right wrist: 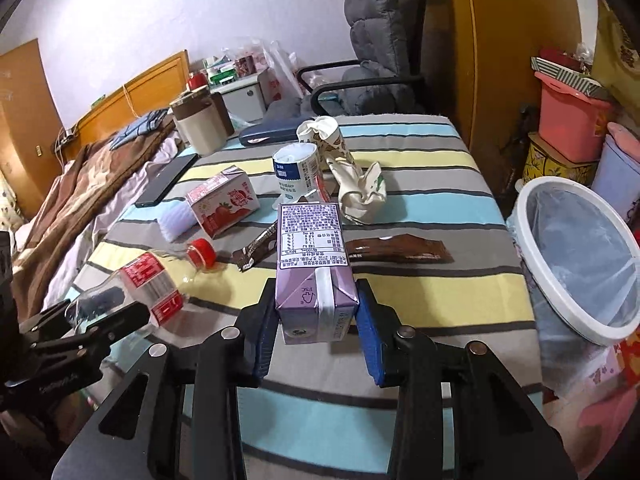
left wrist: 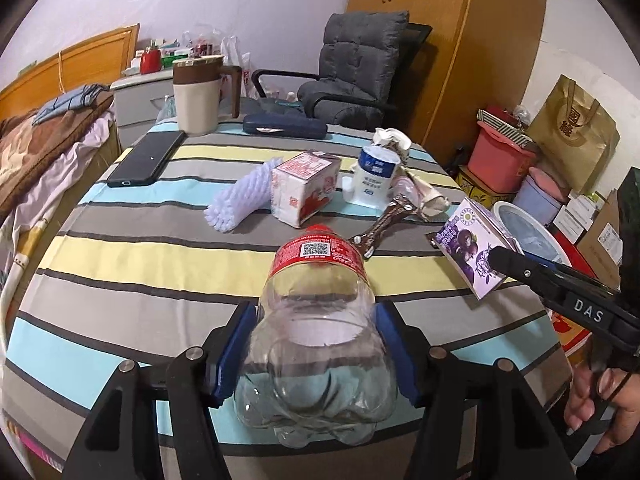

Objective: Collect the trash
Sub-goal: 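Carry the bottle and purple carton over the bin and open both grippers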

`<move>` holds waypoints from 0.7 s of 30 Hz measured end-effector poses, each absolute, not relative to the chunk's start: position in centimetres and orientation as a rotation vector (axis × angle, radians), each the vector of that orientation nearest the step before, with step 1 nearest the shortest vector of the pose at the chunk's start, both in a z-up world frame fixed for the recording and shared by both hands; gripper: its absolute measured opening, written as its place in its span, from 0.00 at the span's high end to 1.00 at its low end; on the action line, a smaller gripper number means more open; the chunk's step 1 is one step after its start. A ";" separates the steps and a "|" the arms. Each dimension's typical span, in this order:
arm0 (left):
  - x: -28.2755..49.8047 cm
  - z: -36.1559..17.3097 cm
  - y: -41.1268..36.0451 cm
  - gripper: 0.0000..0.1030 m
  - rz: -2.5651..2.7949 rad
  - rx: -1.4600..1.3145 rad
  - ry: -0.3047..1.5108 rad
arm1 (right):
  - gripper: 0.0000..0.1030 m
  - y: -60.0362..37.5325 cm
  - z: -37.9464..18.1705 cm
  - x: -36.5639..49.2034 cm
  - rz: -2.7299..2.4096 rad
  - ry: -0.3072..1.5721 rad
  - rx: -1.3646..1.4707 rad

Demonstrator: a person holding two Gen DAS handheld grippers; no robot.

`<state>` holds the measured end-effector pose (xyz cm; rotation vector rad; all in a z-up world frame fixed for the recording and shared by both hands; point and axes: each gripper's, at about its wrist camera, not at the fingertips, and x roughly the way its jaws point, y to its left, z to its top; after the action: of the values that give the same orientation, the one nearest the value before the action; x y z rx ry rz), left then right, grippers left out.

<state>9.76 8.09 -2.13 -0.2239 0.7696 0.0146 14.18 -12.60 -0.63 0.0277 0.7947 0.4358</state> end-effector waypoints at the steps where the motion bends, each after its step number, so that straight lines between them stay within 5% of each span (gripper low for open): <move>1: 9.8 -2.0 7.9 0.40 0.009 -0.224 0.768 | 0.62 -12.7 -0.6 14.1 0.436 0.793 0.031; 21: 11.2 0.1 3.8 0.40 -0.089 -0.180 0.727 | 0.62 -16.7 0.5 13.4 0.369 0.727 0.089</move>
<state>11.18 3.79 0.14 -0.1795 0.7268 -0.0889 13.37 -16.67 0.50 0.0893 0.7274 0.3688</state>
